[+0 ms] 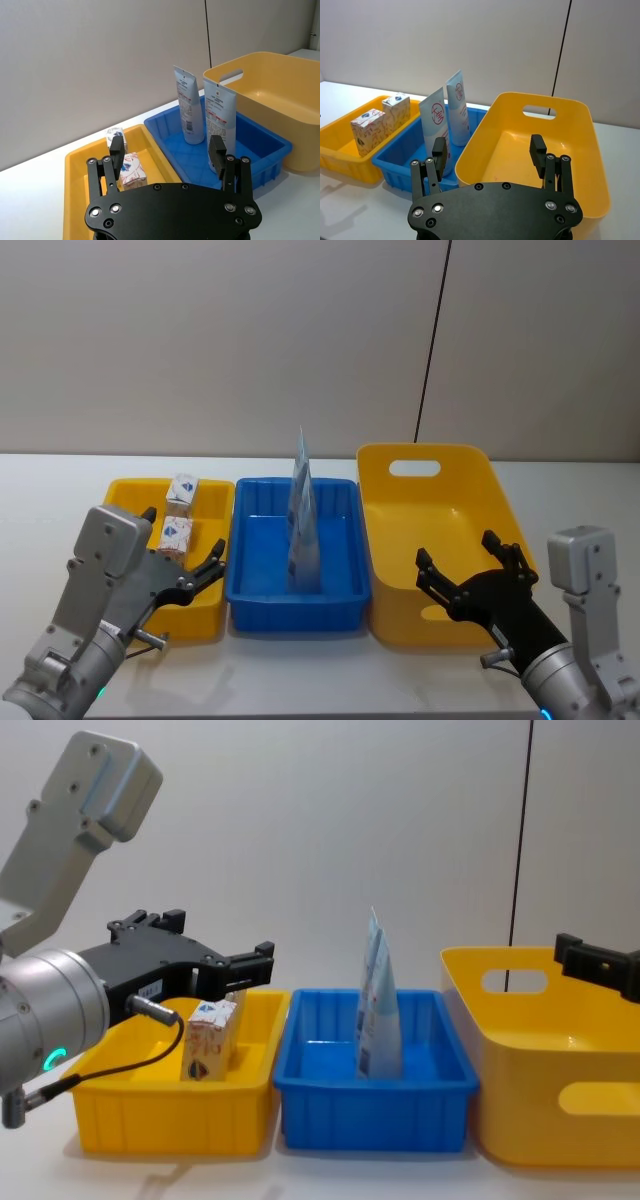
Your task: Bimanual collaborative sorting of washing and personal care products
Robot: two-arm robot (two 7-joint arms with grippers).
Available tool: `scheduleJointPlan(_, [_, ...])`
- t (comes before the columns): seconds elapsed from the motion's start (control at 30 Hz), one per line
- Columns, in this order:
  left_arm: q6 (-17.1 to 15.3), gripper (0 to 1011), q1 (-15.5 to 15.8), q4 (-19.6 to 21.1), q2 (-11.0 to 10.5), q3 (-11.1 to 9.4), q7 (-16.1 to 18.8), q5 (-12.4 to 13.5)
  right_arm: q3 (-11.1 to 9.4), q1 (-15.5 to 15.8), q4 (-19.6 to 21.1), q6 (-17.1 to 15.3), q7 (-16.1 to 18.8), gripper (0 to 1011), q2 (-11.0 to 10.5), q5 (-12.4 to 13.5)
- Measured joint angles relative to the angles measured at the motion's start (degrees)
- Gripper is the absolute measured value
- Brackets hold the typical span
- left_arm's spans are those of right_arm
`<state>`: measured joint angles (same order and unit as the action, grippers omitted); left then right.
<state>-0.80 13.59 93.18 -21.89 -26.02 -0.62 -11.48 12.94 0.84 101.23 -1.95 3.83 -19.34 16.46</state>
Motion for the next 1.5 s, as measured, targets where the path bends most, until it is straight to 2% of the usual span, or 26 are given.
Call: scheduleJointPlan(1.5, [0.0, 1001, 0.0, 0.0, 0.0, 0.0, 0.0, 0.0, 0.0, 0.0, 0.0, 0.0, 0.0, 1000, 0.0, 0.0])
